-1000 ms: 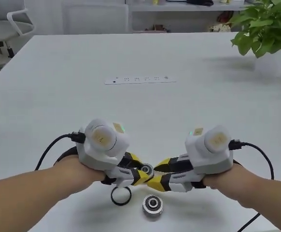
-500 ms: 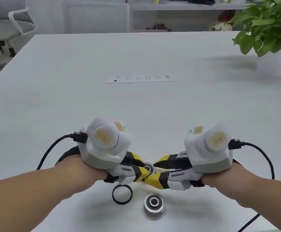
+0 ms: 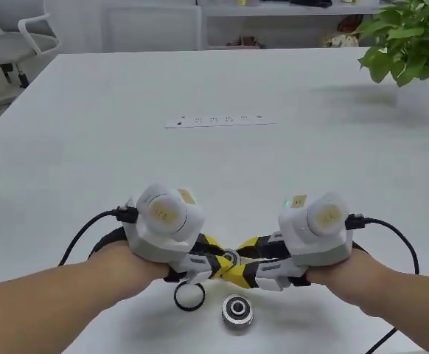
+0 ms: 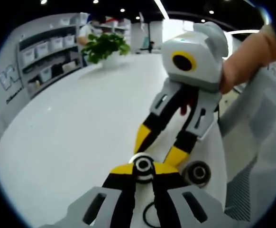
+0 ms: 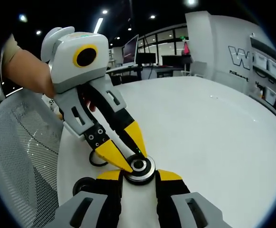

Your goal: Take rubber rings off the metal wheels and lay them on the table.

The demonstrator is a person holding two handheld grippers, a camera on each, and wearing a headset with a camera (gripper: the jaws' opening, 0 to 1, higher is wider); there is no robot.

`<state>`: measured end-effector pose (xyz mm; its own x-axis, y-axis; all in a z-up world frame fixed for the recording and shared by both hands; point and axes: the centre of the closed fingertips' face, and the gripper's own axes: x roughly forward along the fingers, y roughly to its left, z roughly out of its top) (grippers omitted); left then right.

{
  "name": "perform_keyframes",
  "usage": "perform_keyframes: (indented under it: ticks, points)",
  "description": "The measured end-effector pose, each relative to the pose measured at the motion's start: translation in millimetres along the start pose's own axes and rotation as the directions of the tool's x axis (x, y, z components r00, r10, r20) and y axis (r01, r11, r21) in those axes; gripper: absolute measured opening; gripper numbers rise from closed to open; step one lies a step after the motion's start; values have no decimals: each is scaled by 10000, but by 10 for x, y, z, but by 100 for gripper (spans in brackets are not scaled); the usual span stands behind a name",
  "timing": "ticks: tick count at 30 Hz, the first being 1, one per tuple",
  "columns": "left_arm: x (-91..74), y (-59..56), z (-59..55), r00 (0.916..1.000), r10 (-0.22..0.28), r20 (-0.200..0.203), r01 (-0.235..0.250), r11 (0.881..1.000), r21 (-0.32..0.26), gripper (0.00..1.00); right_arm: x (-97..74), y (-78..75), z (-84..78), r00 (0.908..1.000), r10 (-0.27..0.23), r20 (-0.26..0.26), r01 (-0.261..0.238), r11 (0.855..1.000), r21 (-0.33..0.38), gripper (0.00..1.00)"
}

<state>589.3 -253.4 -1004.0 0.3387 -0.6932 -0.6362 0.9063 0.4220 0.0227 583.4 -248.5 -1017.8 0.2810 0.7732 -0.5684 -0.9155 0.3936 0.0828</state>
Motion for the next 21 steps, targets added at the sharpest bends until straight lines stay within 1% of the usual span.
perform_keyframes:
  ticks: [13,21]
  points:
    - [3,-4,-3,10000,67,29,-67,10000,-51,13,-60,8,-35,9999,-29,-97,28,10000,-91,20]
    - [6,0,-4,10000,72,18,-72,10000,-65,13,-84,4,-65,9997,-55,-258,46,9994,-335,17]
